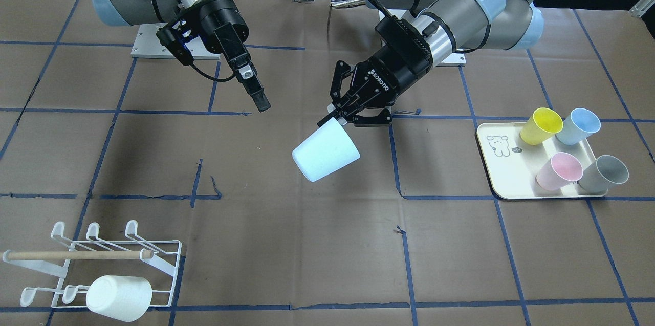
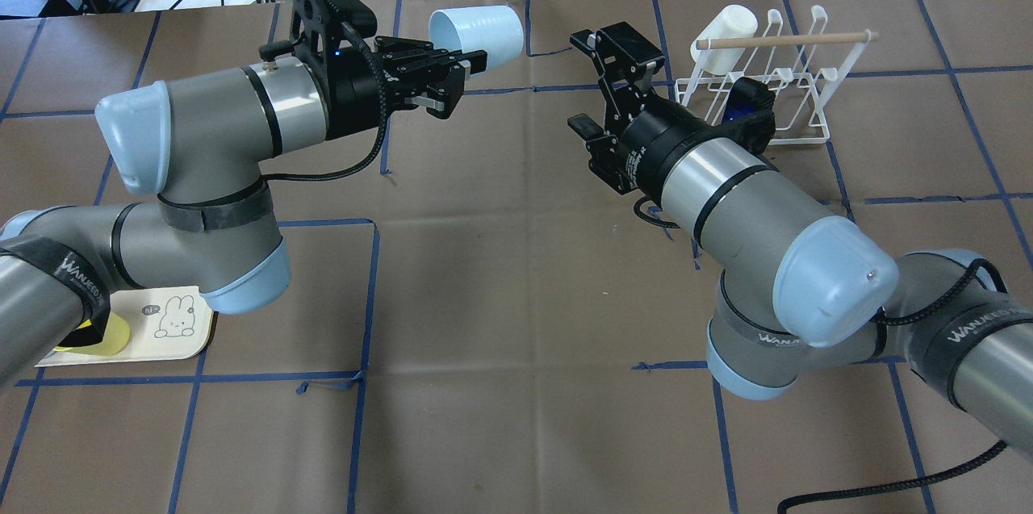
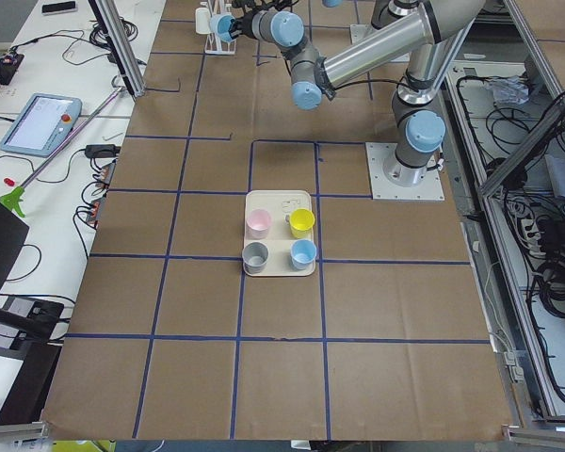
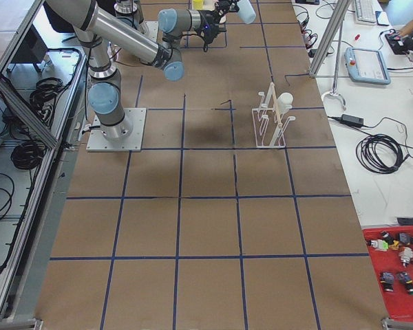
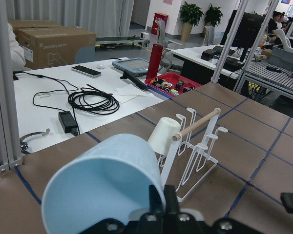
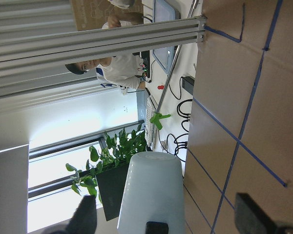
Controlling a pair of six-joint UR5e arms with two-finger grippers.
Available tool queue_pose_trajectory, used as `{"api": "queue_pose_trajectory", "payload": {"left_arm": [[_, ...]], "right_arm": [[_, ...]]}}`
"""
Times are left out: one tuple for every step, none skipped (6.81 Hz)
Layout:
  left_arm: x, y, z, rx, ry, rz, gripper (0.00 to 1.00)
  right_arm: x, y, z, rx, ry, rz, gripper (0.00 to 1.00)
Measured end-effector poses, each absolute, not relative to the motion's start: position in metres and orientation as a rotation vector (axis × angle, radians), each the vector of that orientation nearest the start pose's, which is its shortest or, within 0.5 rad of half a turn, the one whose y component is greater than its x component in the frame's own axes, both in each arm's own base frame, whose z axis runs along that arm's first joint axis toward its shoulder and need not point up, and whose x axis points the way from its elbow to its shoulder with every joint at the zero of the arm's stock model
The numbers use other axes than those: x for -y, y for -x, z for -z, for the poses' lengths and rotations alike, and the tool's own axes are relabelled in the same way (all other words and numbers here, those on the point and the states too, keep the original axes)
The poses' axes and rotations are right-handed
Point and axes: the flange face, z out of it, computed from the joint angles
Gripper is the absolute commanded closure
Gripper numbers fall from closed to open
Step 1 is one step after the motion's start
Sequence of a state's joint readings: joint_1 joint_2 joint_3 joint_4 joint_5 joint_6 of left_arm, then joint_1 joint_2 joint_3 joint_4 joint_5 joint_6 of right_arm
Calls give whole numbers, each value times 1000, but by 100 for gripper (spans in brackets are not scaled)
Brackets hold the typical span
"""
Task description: Transfer IKEA cup to right arm and place on rack
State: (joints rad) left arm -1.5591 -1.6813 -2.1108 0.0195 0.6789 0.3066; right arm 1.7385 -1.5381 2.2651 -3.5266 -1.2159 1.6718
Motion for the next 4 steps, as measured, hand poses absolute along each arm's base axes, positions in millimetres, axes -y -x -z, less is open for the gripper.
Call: {"api": "queue_pose_trajectory", "payload": {"left_arm": [[464, 208, -388, 2010, 825, -1223, 100], [459, 210, -387, 2000, 826, -1218, 100], [458, 210, -386, 1994, 827, -1215, 100], [457, 211, -386, 1991, 827, -1214, 100]], "right_arm": [[398, -242, -387, -1574, -1157, 509, 0], [403, -246, -384, -1589, -1176, 482, 1], [410, -251, -382, -1603, -1184, 463, 1], [420, -259, -380, -1615, -1182, 447, 1]]}}
